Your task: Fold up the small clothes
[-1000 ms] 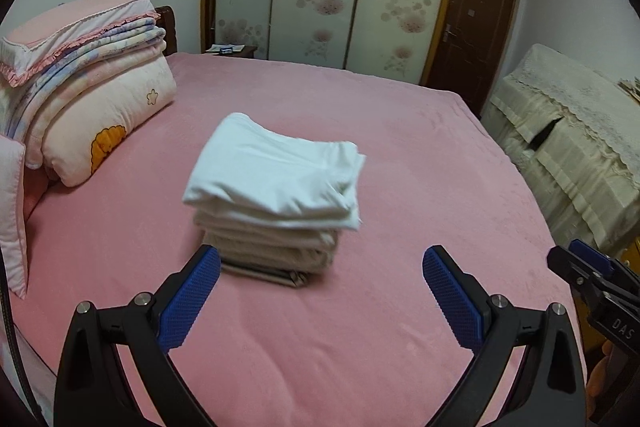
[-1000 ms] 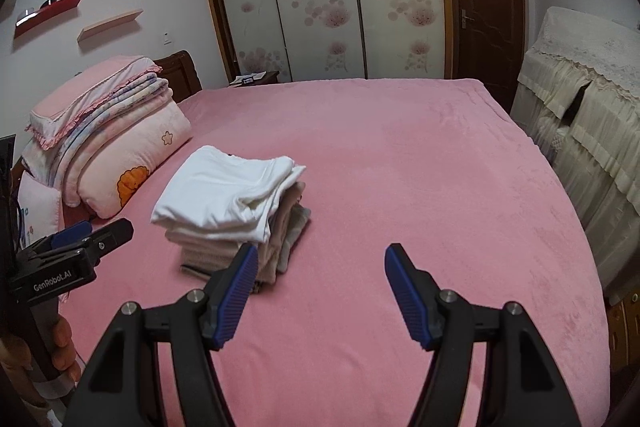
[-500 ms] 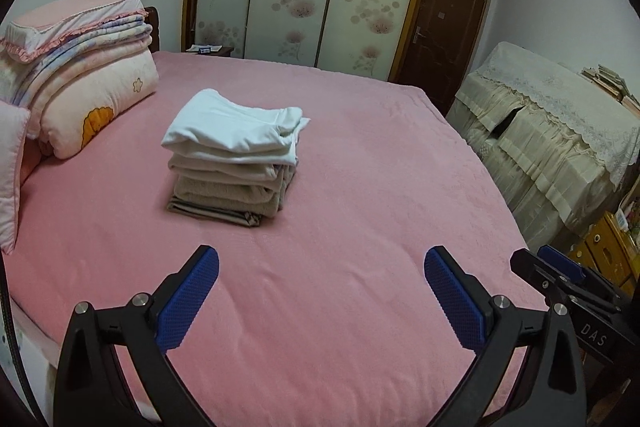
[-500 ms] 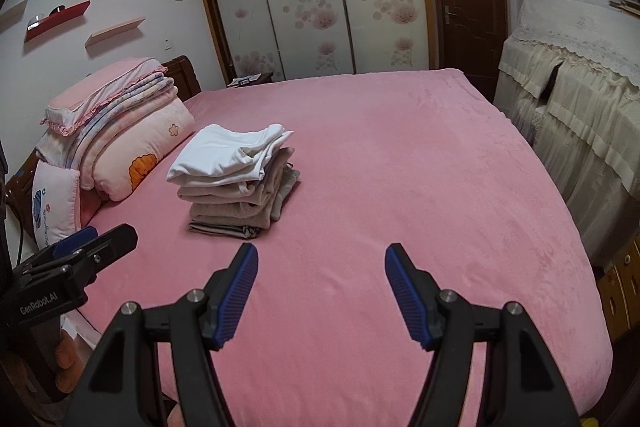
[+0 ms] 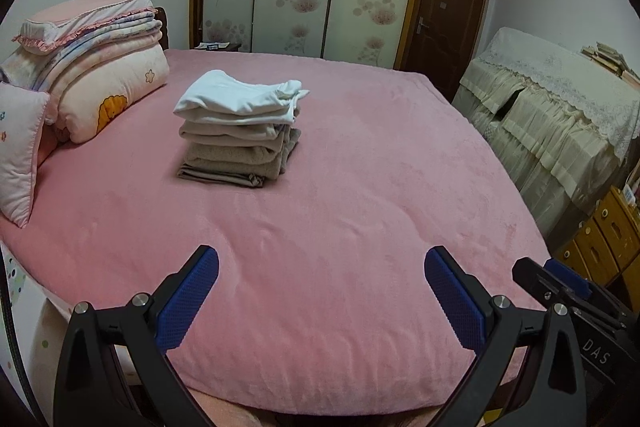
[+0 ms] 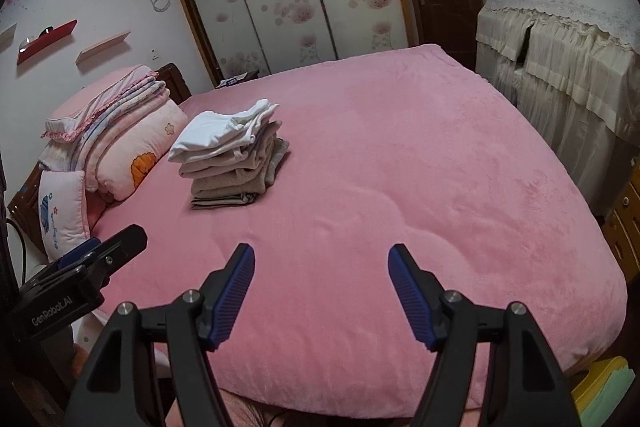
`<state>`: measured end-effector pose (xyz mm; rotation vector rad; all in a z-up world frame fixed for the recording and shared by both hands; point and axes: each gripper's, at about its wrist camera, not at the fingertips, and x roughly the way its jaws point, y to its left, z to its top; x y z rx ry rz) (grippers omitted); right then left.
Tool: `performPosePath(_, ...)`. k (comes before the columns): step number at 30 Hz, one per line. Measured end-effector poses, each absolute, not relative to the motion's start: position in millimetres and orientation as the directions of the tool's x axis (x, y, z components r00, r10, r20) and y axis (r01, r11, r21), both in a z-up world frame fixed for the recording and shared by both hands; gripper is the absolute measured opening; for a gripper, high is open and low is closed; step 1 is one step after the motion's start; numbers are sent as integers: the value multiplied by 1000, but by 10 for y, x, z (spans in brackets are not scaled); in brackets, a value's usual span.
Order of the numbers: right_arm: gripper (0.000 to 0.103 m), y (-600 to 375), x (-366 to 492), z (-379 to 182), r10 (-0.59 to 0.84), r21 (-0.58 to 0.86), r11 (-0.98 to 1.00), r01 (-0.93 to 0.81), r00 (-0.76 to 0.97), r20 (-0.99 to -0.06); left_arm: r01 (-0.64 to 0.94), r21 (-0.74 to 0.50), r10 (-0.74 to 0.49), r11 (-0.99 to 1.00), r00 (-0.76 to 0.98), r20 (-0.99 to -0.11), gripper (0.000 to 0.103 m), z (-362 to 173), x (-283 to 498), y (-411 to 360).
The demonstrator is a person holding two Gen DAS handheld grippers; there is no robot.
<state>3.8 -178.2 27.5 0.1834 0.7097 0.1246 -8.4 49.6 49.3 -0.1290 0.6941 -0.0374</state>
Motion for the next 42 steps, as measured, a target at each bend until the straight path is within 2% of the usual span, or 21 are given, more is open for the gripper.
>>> performPosePath(12,70,-1768,-176,292,147,152,986,-68,785,-602,8,-103,-73,995,756,-651,102,379,-209,308)
performPosePath(42,70,-1745,-217,257,135,126,989,-73,789,-600,6,-65,-49,998,736,-675,102,350,-249,222)
